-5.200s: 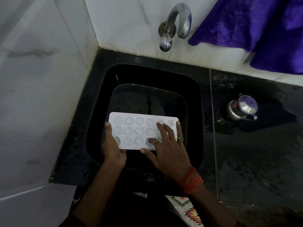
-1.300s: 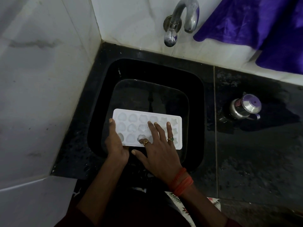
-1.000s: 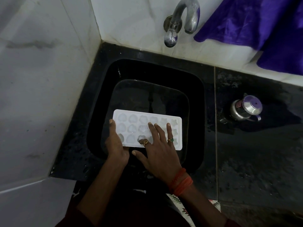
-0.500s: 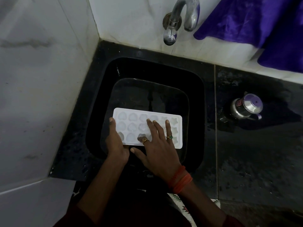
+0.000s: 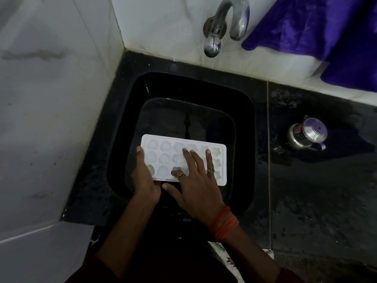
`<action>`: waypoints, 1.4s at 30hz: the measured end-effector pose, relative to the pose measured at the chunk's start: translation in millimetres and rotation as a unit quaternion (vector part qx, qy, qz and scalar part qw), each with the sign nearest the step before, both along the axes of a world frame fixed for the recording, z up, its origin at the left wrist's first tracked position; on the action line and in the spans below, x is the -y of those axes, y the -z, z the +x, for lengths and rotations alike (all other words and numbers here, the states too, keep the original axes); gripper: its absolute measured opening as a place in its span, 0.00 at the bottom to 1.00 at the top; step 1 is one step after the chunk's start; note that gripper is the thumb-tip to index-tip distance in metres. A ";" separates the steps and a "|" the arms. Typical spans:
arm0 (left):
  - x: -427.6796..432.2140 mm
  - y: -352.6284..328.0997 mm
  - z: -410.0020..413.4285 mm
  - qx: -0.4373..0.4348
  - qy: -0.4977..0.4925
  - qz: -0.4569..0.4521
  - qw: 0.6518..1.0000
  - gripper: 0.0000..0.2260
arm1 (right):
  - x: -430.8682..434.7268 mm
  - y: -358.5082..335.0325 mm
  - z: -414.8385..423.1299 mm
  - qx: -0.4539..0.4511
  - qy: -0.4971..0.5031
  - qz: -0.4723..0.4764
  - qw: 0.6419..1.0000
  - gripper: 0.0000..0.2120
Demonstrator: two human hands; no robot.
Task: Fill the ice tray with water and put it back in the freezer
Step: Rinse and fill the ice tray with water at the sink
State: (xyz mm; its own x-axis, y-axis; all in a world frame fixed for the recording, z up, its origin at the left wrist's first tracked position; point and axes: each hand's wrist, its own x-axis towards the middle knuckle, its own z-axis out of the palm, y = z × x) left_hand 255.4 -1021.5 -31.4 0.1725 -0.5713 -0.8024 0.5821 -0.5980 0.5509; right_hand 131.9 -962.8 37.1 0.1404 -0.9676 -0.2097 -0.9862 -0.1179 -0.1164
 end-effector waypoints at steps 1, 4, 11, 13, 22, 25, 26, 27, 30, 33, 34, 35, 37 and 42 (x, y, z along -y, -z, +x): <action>0.1 -0.1 0.0 -0.001 0.000 0.000 1.000 0.23 | 0.5 -0.2 0.2 0.000 0.000 0.006 1.000 0.32; -0.4 -0.4 -0.4 -0.001 -0.001 -0.002 1.000 0.22 | -0.2 0.9 0.9 -0.004 -0.001 0.001 1.000 0.32; 0.6 -0.9 -0.6 -0.001 -0.007 0.001 1.000 0.21 | 1.4 2.9 1.6 -0.001 0.002 -0.007 1.000 0.32; 1.1 -1.6 -1.3 -0.007 -0.004 -0.001 1.000 0.22 | 1.5 3.1 1.0 -0.001 0.003 0.005 1.000 0.32; 2.4 -0.9 -4.0 -0.006 -0.006 0.001 1.000 0.23 | 4.5 -1.8 -1.3 0.017 0.028 -0.027 0.999 0.31; 2.1 -2.0 -3.7 -0.009 -0.005 -0.004 1.000 0.23 | 5.4 -1.1 -1.2 0.014 0.029 -0.012 0.999 0.31; 2.0 -2.1 -3.3 -0.010 -0.004 -0.007 1.000 0.23 | 5.4 -0.7 -1.4 0.014 0.030 -0.009 0.999 0.30; 2.0 -2.0 -3.0 -0.011 -0.004 -0.009 1.000 0.22 | 5.1 -0.3 -1.6 0.015 0.031 -0.009 0.999 0.30; 1.7 -2.3 -3.3 -0.013 0.000 -0.010 1.000 0.22 | 3.0 1.1 -0.9 0.015 0.030 -0.024 0.999 0.30; 1.6 -3.5 -4.8 -0.019 0.003 -0.009 1.000 0.23 | 3.2 1.3 -2.2 0.017 0.031 -0.027 0.999 0.30; 1.4 -3.5 -5.2 -0.021 0.004 -0.010 1.000 0.23 | 4.2 1.0 -2.9 0.016 0.032 -0.019 0.999 0.30; 1.0 -3.5 -5.3 -0.020 0.003 -0.012 1.000 0.22 | 4.8 0.9 -3.4 0.015 0.032 -0.011 0.999 0.30; 0.6 -3.1 -5.2 -0.017 0.002 -0.011 1.000 0.22 | 4.4 1.5 -3.6 0.012 0.031 -0.004 0.999 0.29; 0.7 -4.3 -3.6 -0.018 -0.001 -0.005 1.000 0.22 | 2.7 1.5 -1.9 0.015 0.029 -0.016 0.999 0.29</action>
